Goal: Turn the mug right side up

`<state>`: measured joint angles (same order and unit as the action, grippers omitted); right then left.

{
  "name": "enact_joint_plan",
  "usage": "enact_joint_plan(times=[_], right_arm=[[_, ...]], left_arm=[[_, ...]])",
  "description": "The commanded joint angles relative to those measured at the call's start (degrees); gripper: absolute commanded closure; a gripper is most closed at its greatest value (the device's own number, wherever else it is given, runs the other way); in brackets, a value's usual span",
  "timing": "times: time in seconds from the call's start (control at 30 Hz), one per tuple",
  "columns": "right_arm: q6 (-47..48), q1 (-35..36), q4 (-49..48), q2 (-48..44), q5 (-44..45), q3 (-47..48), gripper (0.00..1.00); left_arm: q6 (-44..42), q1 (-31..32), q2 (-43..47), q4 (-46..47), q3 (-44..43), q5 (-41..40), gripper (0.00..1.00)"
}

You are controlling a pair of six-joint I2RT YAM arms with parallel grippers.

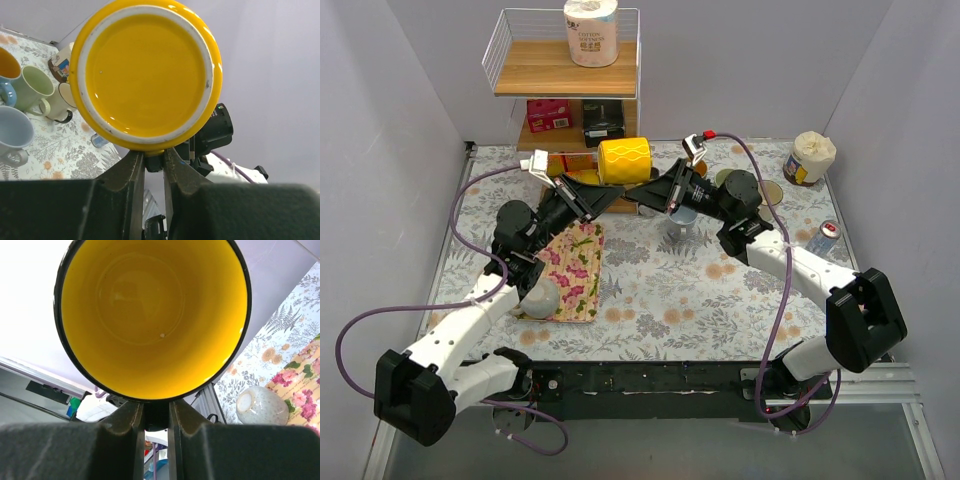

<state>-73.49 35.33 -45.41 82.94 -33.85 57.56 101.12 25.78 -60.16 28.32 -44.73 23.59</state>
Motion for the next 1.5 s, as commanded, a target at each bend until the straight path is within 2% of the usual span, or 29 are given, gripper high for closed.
enact_joint_plan(times=[0.0, 0.1, 0.17, 0.23, 0.3, 0.37, 0.5, 0.57, 0.67, 0.7, 0.9, 1.0, 1.17, 1.47], right_arm=[[-0.17, 0.35, -3.83, -2.25, 3.78, 0.71, 0.99], [4.48, 0.44, 1.43, -4.35, 5.27, 0.45, 0.99], [6.77, 0.35, 4.78, -5.50, 6.42, 0.36, 0.99], [10.64, 0.35, 10.39, -7.69, 8.35, 0.36, 0.99], [15.19, 0.09, 14.10, -9.97, 10.45, 0.36, 0.99], [18.98, -0.44, 23.14, -11.56, 12.74, 1.67, 0.99], [30.66, -2.72, 43.43, -15.69, 23.96, 5.80, 0.99], [32.97, -5.35, 54.65, -16.92, 28.38, 7.47, 0.99], [37.19, -9.74, 65.31, -19.74, 34.27, 7.74, 0.99], [39.54, -10.36, 67.71, -21.13, 38.81, 7.39, 0.99], [45.10, -12.13, 79.84, -22.20, 50.26, 5.73, 0.99], [44.93, -12.13, 81.00, -21.51, 51.25, 4.06, 0.99], [43.96, -12.22, 75.48, -19.92, 48.53, -2.18, 0.99], [44.75, -11.34, 69.58, -10.08, 49.22, -4.04, 0.99]], left_arm=[[-5.66, 2.34, 1.63, -5.11, 0.26, 3.83, 0.86], [-6.37, 2.34, 2.15, -7.39, 0.08, 2.43, 0.58], [-7.51, 2.34, 2.42, -9.49, -0.53, 1.81, 0.33], [-9.00, 2.34, 2.68, -11.52, -1.06, 0.32, 0.17], [-9.97, 2.26, 3.38, -13.98, -1.41, -1.08, 0.08], [-11.29, 2.34, 4.08, -16.26, -1.59, -1.97, 0.02], [-13.84, 2.34, 5.93, -21.62, -2.03, -5.13, 0.02], [-14.72, 2.34, 6.98, -24.95, -2.20, -7.85, 0.02], [-15.87, 2.34, 7.69, -27.95, -2.47, -10.93, 0.02], [-16.39, 2.34, 7.60, -29.88, -2.47, -11.55, 0.02], [-17.71, 2.34, 5.23, -33.50, -3.70, -14.10, 0.02], [-18.24, 2.34, 3.22, -35.34, -4.84, -15.68, 0.02], [-18.07, 2.34, 0.75, -40.08, -7.21, -20.42, 0.02], [-17.45, 2.34, -0.04, -45.27, -8.62, -27.02, 0.02]])
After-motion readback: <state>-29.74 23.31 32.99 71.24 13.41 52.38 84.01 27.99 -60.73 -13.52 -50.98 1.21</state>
